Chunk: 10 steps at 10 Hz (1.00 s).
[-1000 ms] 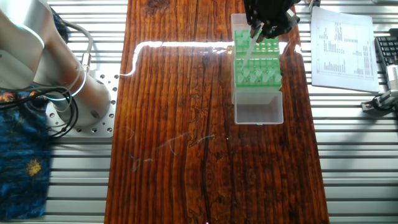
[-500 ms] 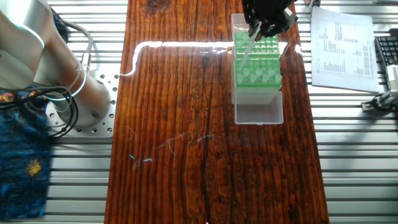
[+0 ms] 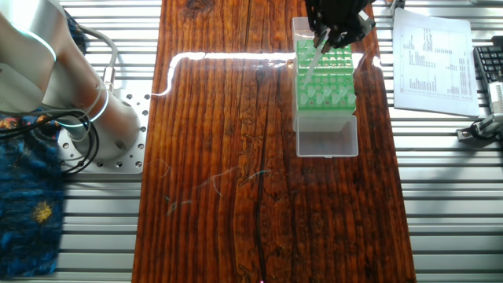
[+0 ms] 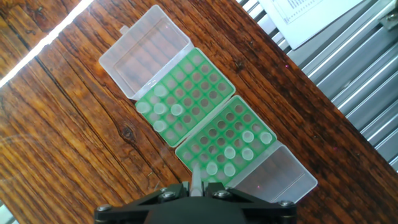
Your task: Transfer all large pipette tips from one holder to another
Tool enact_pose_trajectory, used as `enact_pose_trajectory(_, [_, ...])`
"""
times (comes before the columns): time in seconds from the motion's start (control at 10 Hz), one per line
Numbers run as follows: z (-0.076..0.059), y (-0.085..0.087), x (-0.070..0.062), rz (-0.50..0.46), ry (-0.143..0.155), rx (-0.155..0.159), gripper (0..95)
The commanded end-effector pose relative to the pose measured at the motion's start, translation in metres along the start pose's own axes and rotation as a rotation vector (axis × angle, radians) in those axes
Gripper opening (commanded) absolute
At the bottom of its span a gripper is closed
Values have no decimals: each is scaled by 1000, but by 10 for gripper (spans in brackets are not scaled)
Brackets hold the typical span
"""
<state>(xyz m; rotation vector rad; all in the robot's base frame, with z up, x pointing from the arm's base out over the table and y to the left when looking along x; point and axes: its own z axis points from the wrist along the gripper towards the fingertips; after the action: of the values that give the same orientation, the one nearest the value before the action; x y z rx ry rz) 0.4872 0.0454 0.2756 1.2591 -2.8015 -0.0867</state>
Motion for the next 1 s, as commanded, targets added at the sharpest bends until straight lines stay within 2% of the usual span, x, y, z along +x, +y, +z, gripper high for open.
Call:
enact_pose_trajectory(0.1, [1,0,-2,0,3,1,0])
enact_pose_trajectory(0.2, [1,-1,-3,1,3,1,0])
enact_pose_trajectory(0.3, [2,-1,-5,-1,4,2,190])
enact_pose_trajectory(0.8, [4,-1,-5,-3,4,0,190])
enact_pose_trajectory(1.0, [7,-1,-10,3,6,-2,190])
